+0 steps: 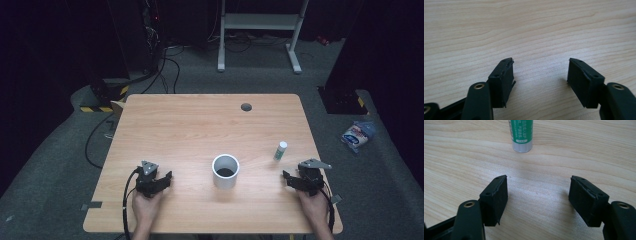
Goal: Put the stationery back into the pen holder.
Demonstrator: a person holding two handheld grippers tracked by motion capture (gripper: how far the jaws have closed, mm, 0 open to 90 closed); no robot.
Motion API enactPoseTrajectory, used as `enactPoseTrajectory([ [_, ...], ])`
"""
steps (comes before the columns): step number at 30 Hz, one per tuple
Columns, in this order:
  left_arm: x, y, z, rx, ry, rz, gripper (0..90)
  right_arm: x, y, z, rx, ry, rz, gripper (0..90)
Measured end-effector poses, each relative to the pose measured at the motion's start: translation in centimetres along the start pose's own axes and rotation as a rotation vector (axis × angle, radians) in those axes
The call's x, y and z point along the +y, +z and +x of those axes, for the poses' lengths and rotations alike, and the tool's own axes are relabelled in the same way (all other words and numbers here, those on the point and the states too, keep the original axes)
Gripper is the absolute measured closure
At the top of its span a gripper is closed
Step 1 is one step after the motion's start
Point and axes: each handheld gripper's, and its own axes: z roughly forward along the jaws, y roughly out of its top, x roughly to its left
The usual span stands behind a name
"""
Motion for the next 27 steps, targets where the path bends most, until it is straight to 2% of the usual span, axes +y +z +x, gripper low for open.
enactPoseTrajectory([
  [3, 0.1, 0.1, -0.3, 0.01, 0.012, 0.006, 34.9, 0.0, 0.0, 0.0, -0.001, -0.002, -0.001, 32.3],
  [4, 0.1, 0.1, -0.3, 0.011, 0.005, 0.008, 33.5, -0.1, -0.2, 0.0, -0.005, 0.002, -0.003, 35.9],
  [9, 0.0, 0.1, -0.3, 0.012, 0.004, 0.01, 31.0, -0.3, -0.7, 0.1, -0.008, 0.004, 0.004, 40.6],
  [11, 0.0, 0.1, -0.3, 0.012, 0.004, 0.011, 30.9, -0.2, -1.3, 0.3, 0.003, 0.009, -0.016, 42.6],
  [20, 0.0, 0.1, -0.3, 0.009, 0.004, 0.012, 30.5, 1.1, -2.5, 0.5, 0.043, 0.026, -0.068, 43.9],
  [27, 0.0, 0.1, -0.3, 0.008, 0.005, 0.012, 30.3, 2.0, -2.4, 0.9, 0.047, 0.01, -0.075, 43.9],
])
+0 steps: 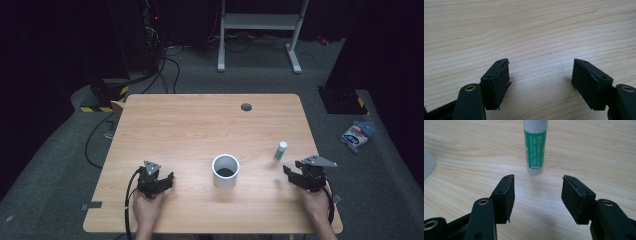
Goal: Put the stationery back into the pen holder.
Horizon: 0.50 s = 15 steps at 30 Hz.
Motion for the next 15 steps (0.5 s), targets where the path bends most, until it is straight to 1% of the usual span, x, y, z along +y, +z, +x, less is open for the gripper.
enactPoseTrajectory([
  [4, 0.0, 0.0, 0.0, 0.0, 0.0, 0.0, 30.2, 0.7, 0.4, 0.2, 0.0, -0.005, 0.003, 44.4],
  [5, 0.0, 0.0, 0.0, 0.0, 0.0, 0.0, 30.2, 0.8, 0.5, 0.2, 0.002, 0.002, 0.005, 44.5],
  [9, 0.0, 0.0, 0.0, 0.0, 0.0, 0.0, 30.2, 1.3, 0.8, 0.2, 0.001, 0.003, 0.003, 44.6],
  [10, 0.0, 0.0, 0.0, -0.001, 0.0, 0.0, 30.2, 1.7, 1.0, 0.2, 0.001, 0.014, 0.0, 44.8],
  [15, 0.0, 0.0, 0.0, -0.001, -0.001, 0.0, 30.1, 2.3, 1.4, 0.2, 0.003, 0.015, -0.005, 44.9],
])
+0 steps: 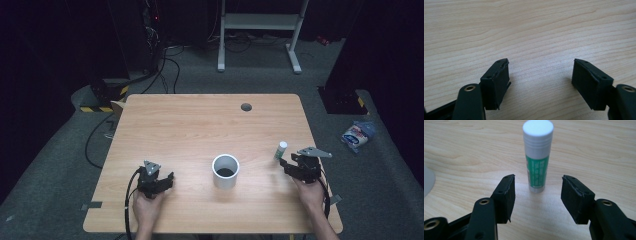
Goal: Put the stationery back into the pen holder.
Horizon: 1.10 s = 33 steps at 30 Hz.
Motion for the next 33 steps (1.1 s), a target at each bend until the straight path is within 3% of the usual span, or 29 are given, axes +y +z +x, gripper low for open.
enactPoseTrajectory([
  [17, 0.0, 0.0, 0.0, -0.001, -0.001, 0.0, 29.9, 1.4, 1.9, 0.2, -0.017, 0.027, 0.014, 50.0],
  [33, 0.0, 0.0, 0.0, -0.002, -0.004, -0.001, 29.8, 1.9, 2.6, 0.6, -0.026, -0.008, 0.008, 61.7],
])
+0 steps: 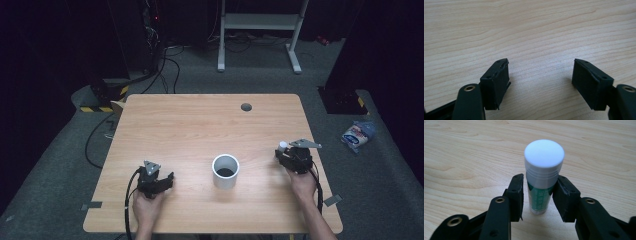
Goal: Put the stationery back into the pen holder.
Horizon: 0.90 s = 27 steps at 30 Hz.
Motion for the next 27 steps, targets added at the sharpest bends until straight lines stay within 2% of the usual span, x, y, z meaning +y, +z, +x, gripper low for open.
enactPoseTrajectory([
  [3, 0.0, 0.0, 0.0, -0.002, 0.0, 0.0, 29.8, 0.0, 0.0, 0.0, 0.0, 0.002, -0.002, 64.2],
  [17, 0.0, 0.0, 0.1, -0.003, -0.001, 0.001, 29.8, 0.0, -0.6, -0.1, 0.037, 0.004, -0.01, 64.8],
  [21, 0.0, 0.0, 0.0, -0.004, -0.005, 0.0, 29.8, 0.1, -1.0, 0.2, 0.066, -0.002, -0.003, 64.9],
  [27, 0.0, 0.0, 0.0, -0.004, -0.005, -0.001, 29.8, 0.1, -1.9, 0.7, 0.109, -0.02, -0.02, 64.9],
])
